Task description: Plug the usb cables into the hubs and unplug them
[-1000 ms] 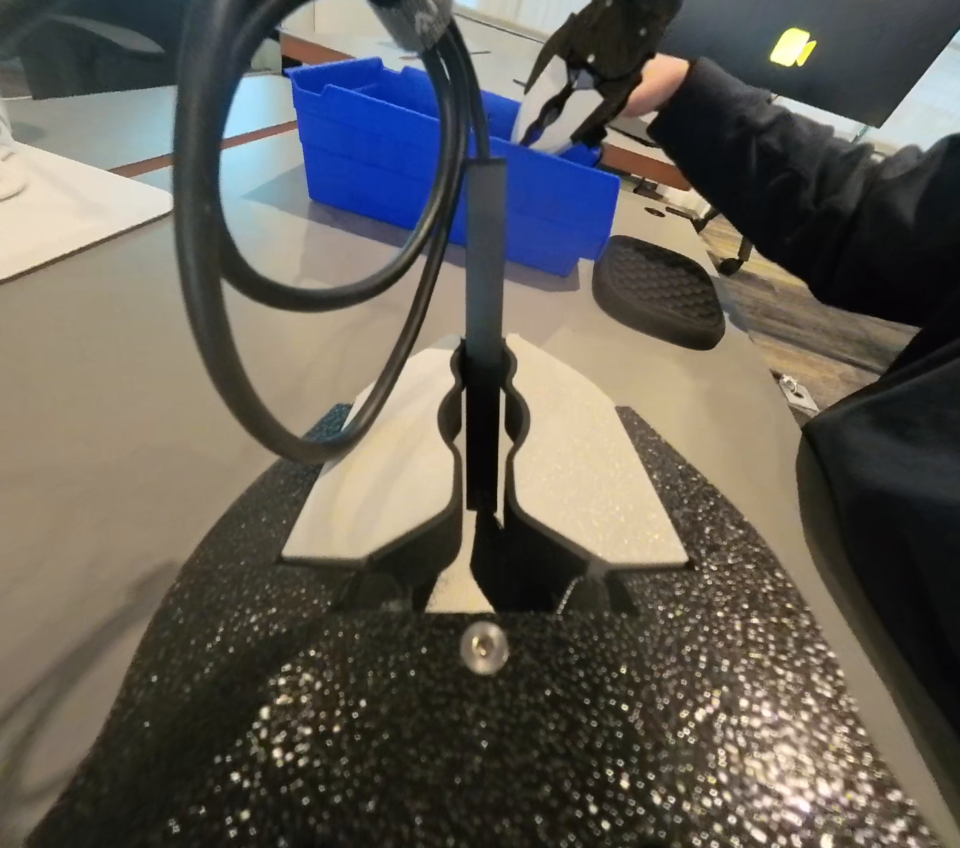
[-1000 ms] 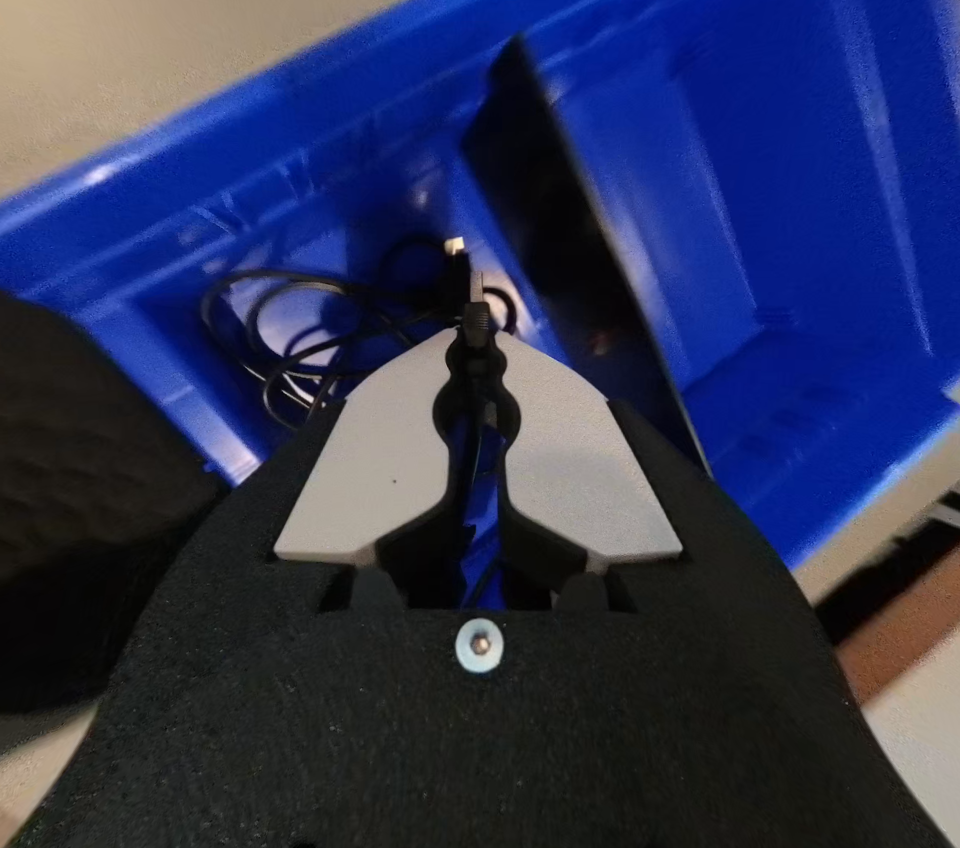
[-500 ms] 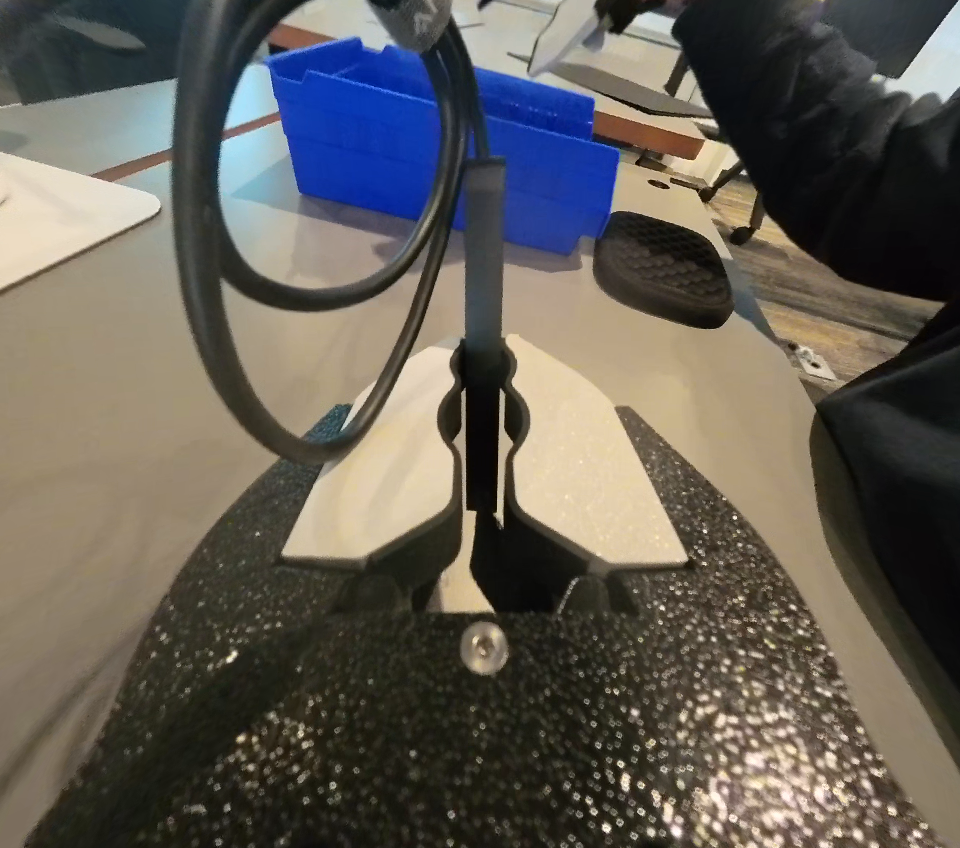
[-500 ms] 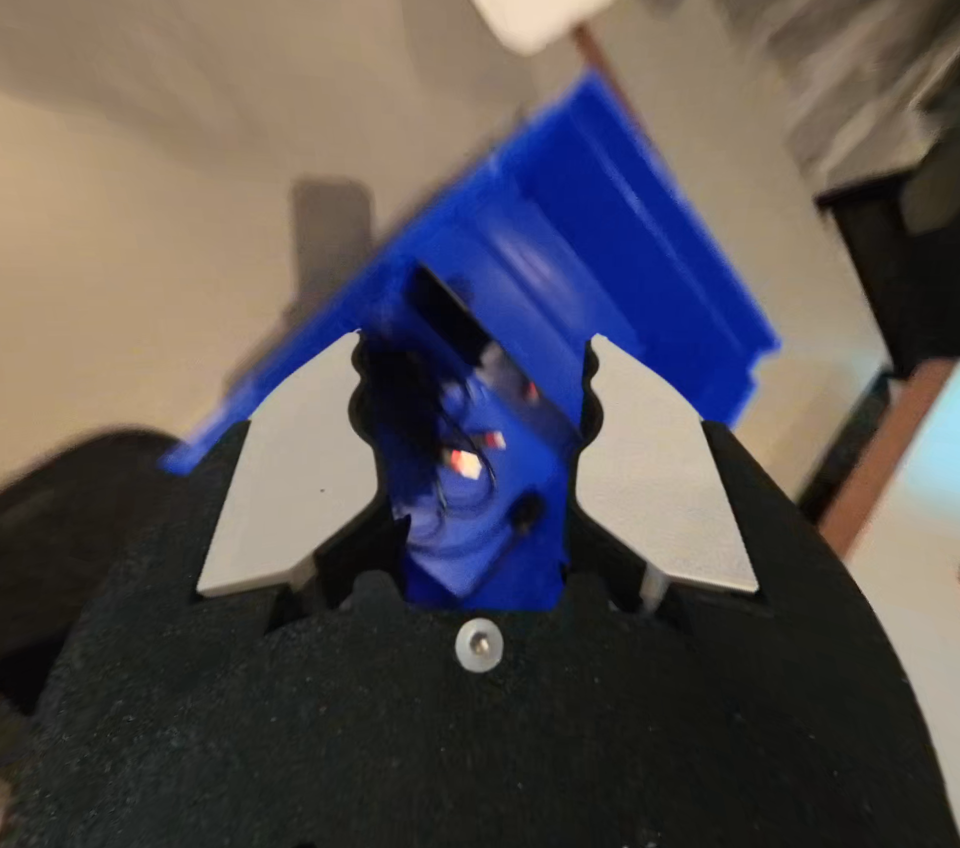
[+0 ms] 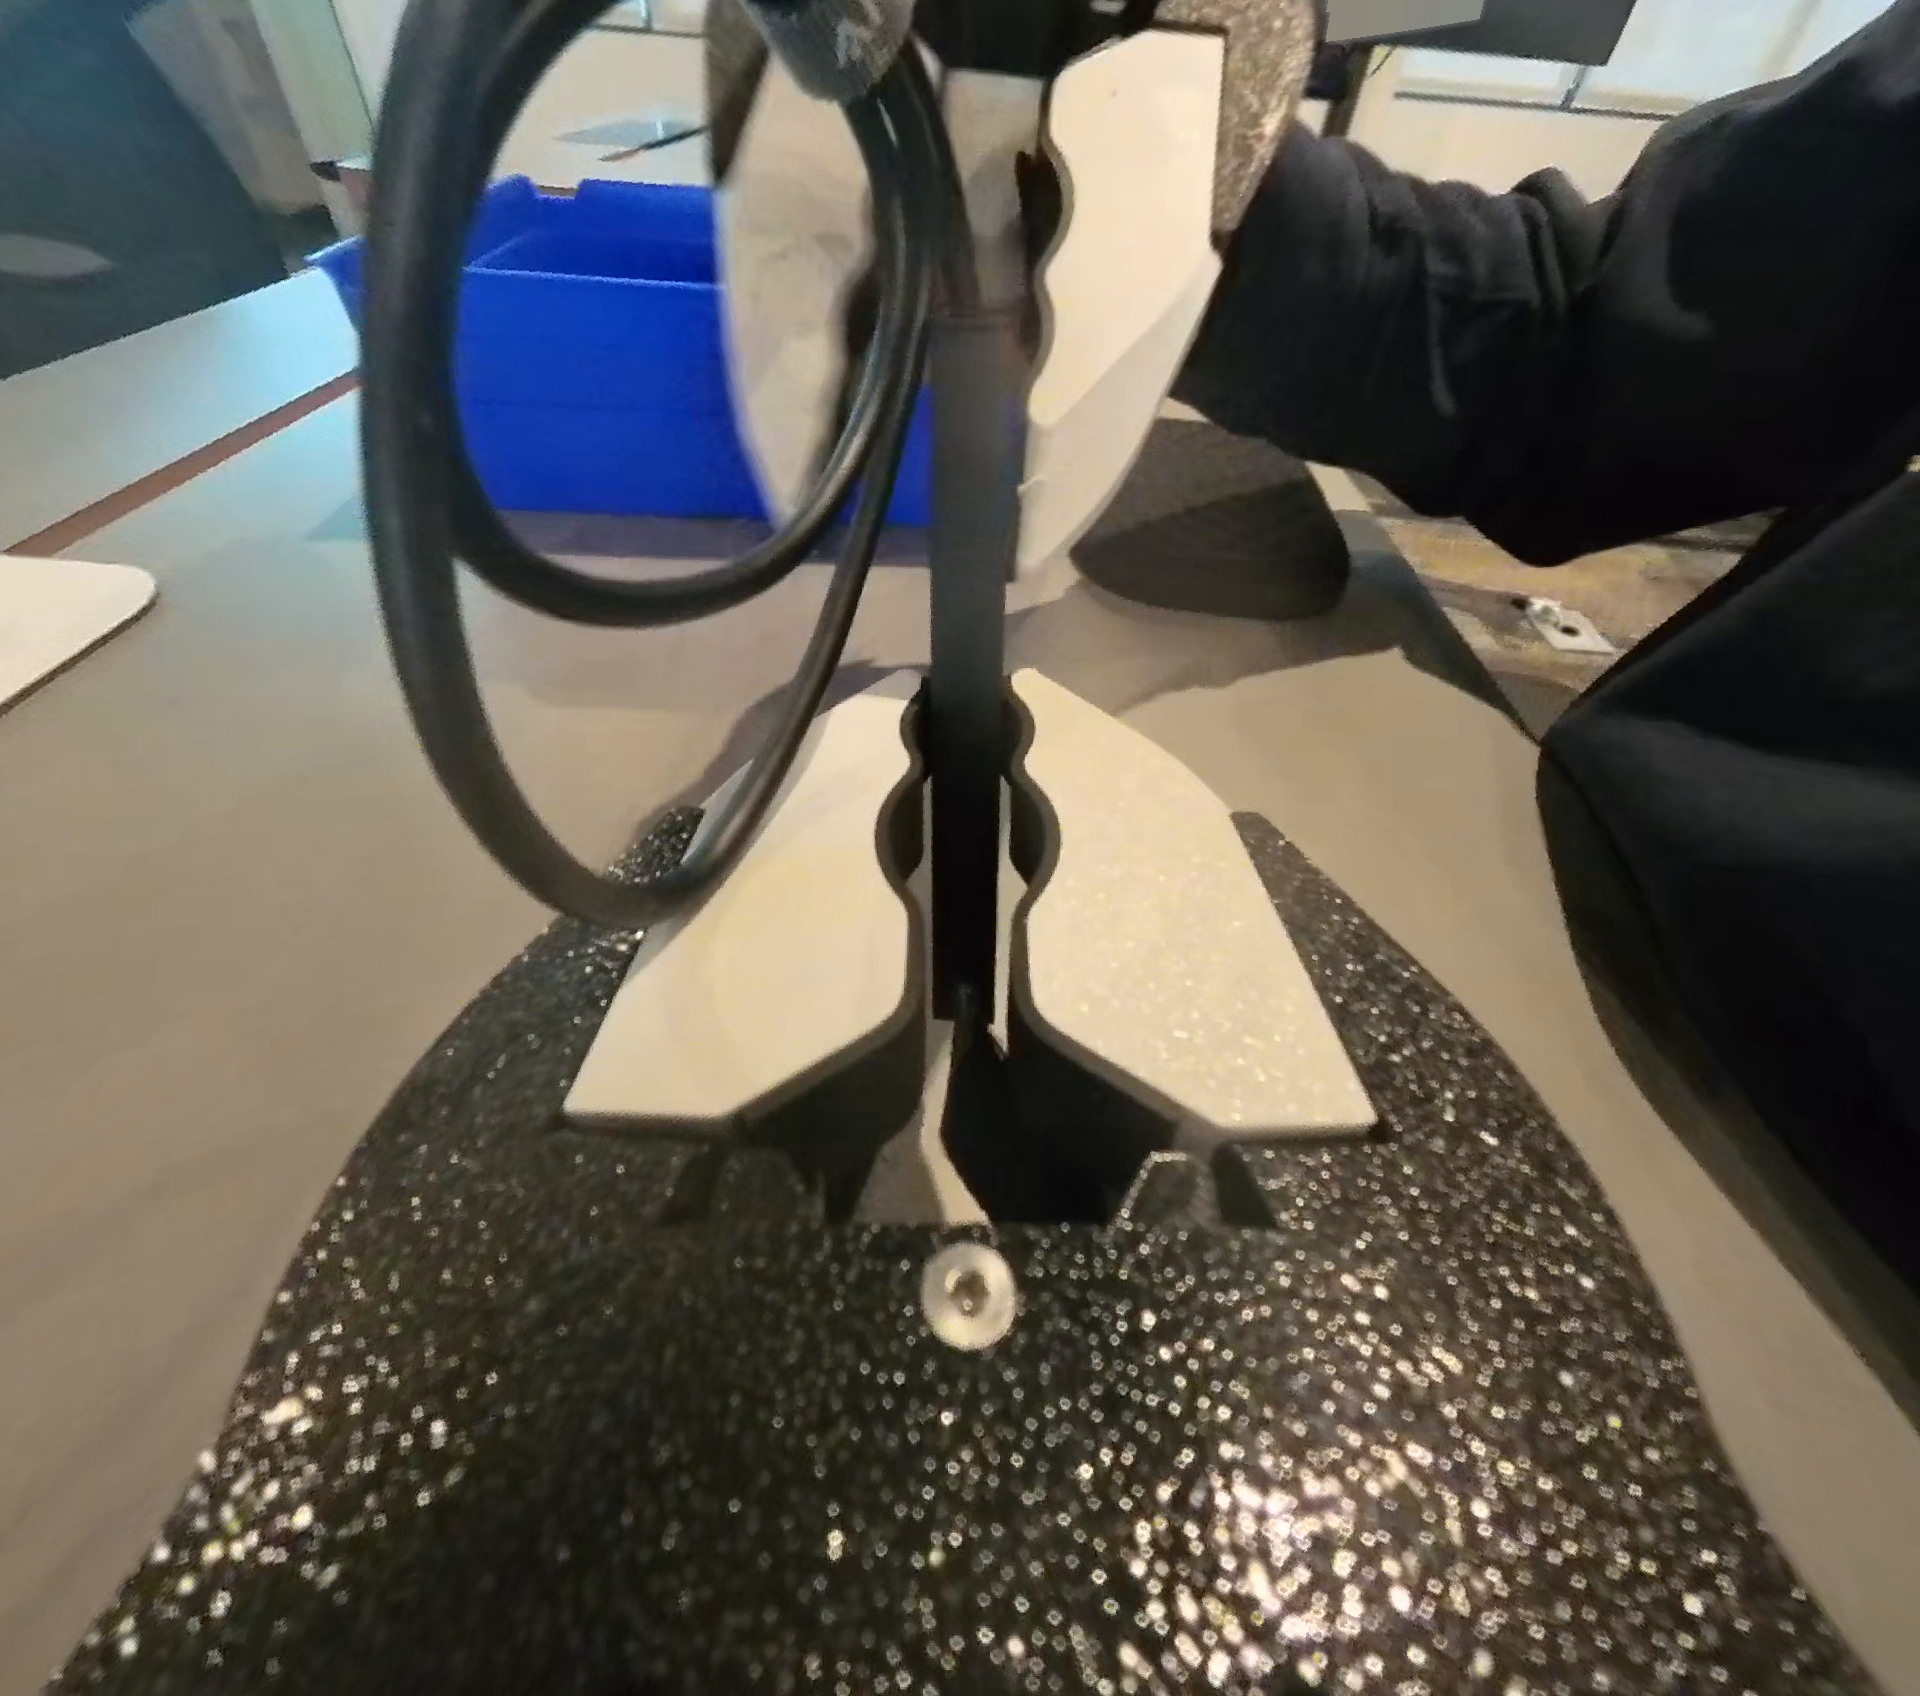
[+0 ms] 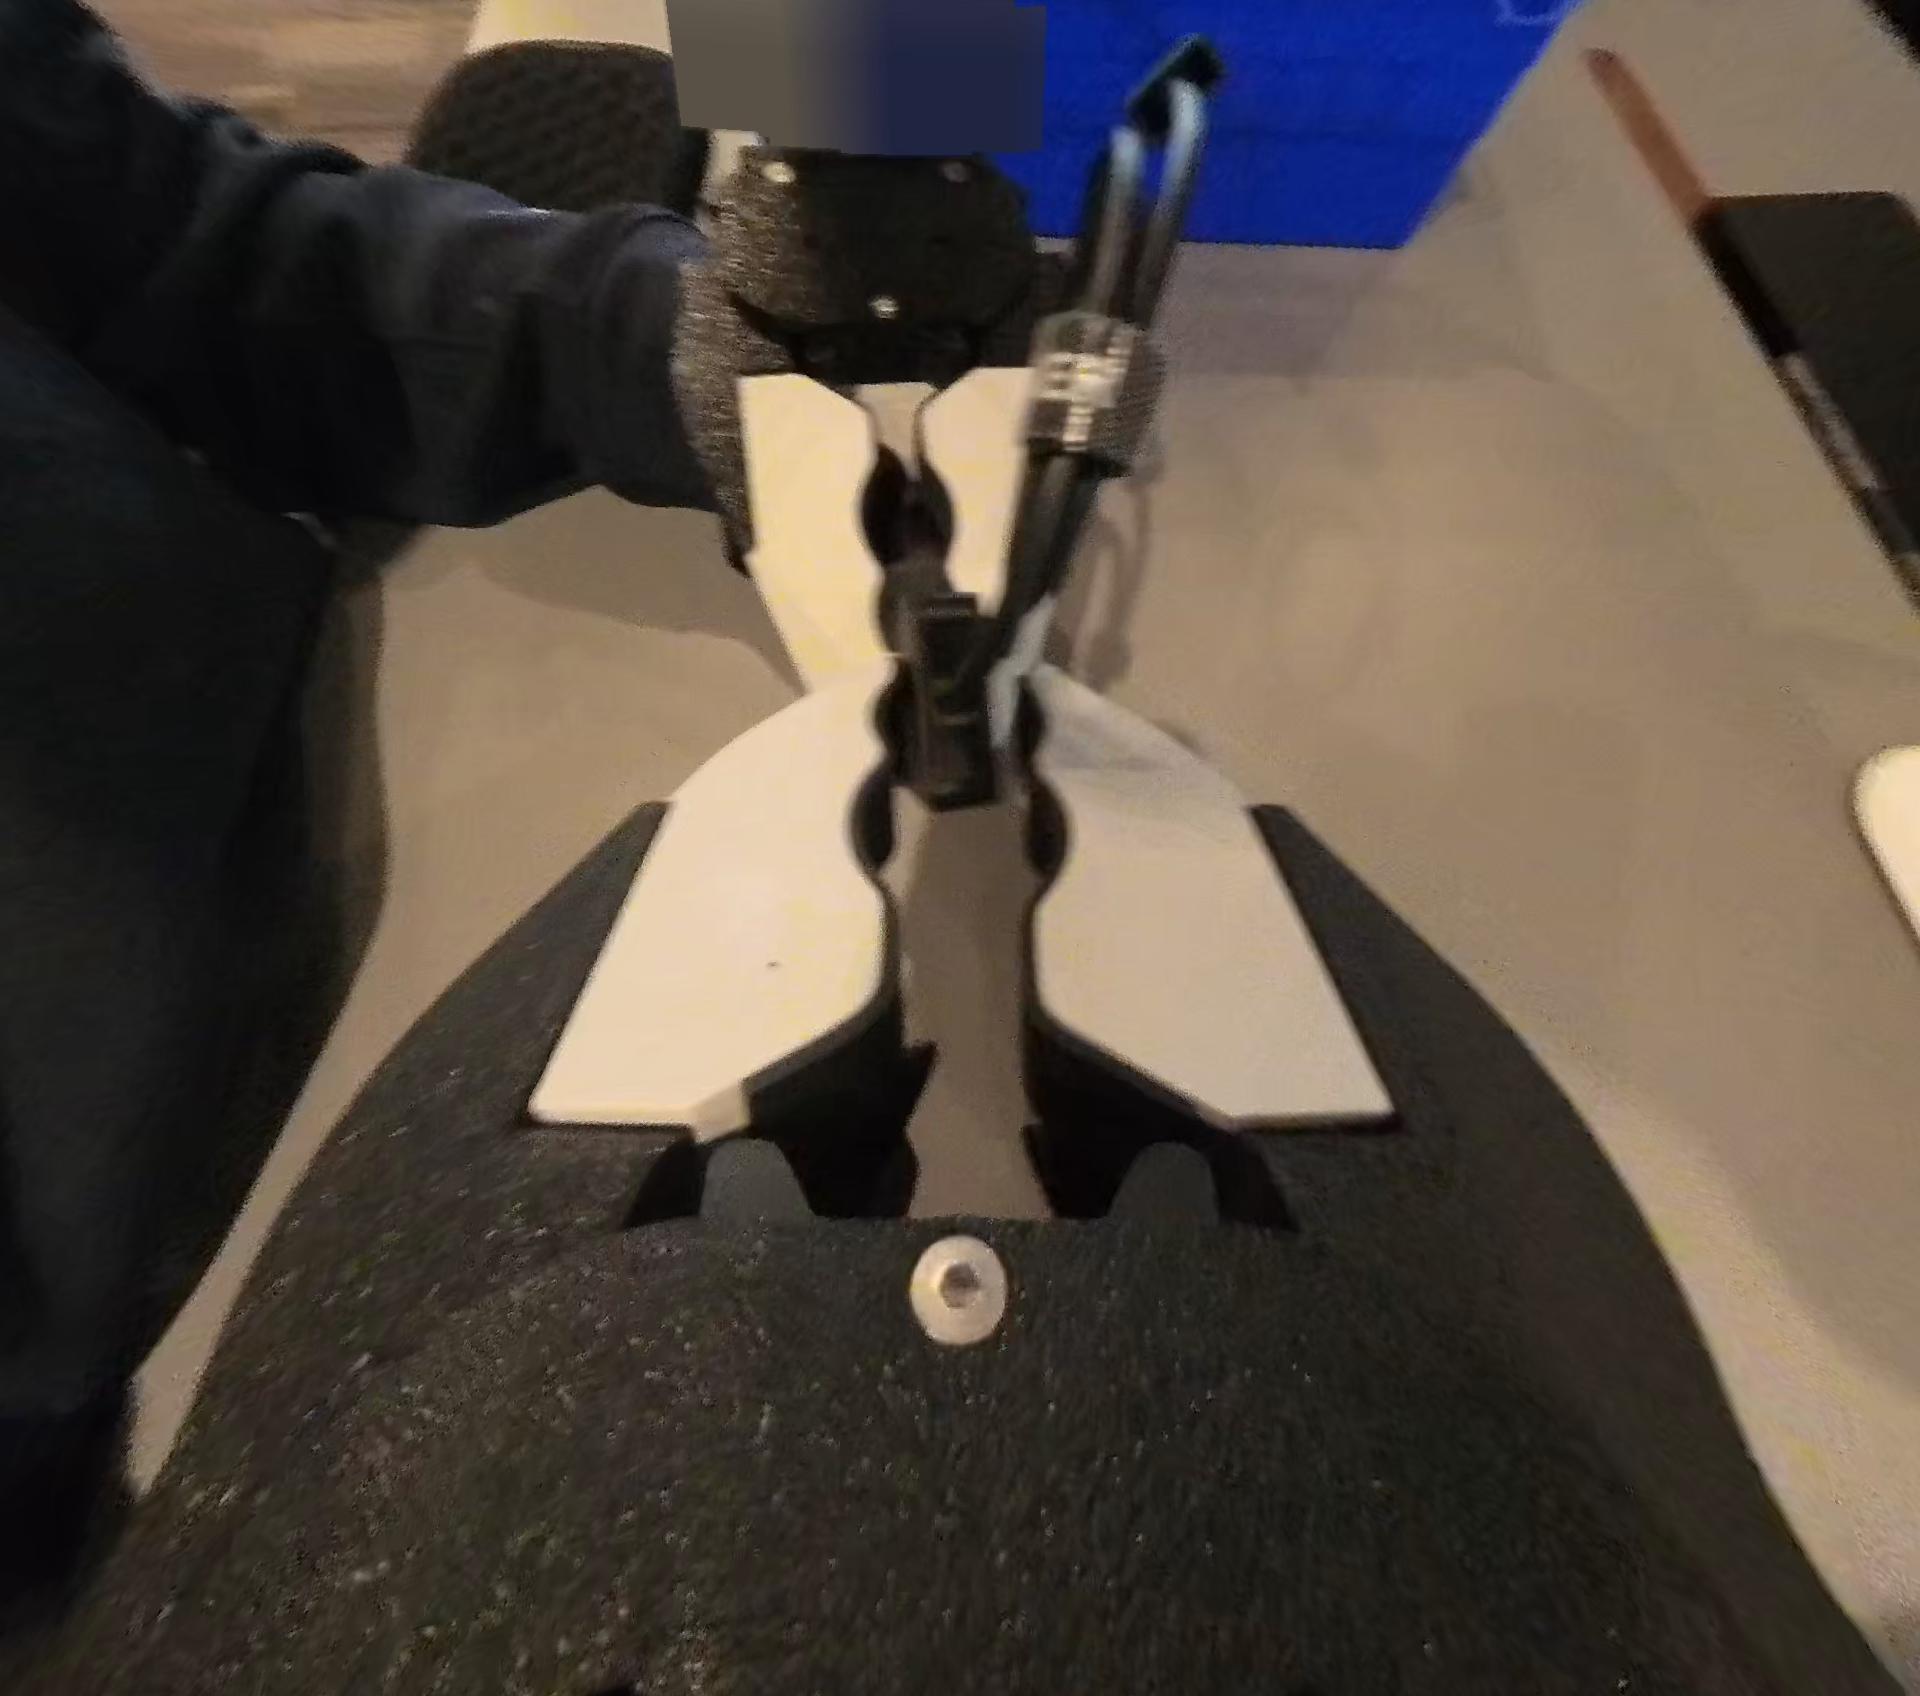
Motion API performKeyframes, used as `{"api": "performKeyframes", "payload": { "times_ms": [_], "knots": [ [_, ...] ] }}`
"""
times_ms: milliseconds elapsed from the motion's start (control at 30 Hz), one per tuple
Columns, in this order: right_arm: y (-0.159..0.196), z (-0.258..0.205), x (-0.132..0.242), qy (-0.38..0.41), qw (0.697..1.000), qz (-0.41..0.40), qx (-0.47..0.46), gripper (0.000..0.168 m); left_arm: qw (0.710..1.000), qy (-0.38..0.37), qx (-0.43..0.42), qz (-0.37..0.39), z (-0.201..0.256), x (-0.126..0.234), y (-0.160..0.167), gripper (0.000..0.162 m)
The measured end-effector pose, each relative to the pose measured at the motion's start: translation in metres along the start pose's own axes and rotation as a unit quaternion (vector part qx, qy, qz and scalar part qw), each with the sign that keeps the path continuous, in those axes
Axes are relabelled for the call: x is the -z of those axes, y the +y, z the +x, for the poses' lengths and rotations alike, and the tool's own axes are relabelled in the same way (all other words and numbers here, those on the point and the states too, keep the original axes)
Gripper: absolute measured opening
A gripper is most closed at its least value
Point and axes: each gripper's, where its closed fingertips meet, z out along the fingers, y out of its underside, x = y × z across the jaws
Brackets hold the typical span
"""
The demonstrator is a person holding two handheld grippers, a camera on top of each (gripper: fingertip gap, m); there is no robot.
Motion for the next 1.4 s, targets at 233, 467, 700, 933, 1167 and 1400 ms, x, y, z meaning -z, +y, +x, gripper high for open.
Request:
{"api": "performKeyframes", "payload": {
  "times_ms": [233,467,700,933,1167,1400],
  "knots": [
    [0.000,0.018,0.023,0.032,0.999,0.001,-0.012,0.011,0.996,-0.076,0.043,0.036,-0.026,0.009,-0.009,0.024],
    [0.000,0.067,0.125,0.145,0.989,-0.004,-0.008,0.012,0.991,-0.104,0.069,0.052,-0.041,0.020,-0.010,0.029],
    [0.056,0.118,0.221,0.223,0.955,-0.191,0.038,0.012,0.990,-0.104,0.084,0.038,-0.043,0.018,-0.005,0.029],
    [0.122,0.154,0.292,0.249,0.852,-0.460,0.038,0.011,0.991,-0.101,0.089,0.025,-0.042,0.017,-0.001,0.028],
    [0.174,0.180,0.301,0.231,0.760,-0.607,0.027,0.011,0.990,-0.105,0.097,0.010,-0.045,0.015,0.003,0.028],
    [0.205,0.193,0.284,0.214,0.744,-0.632,0.011,0.011,0.988,-0.116,0.103,0.001,-0.049,0.016,0.006,0.027]
  ]
}}
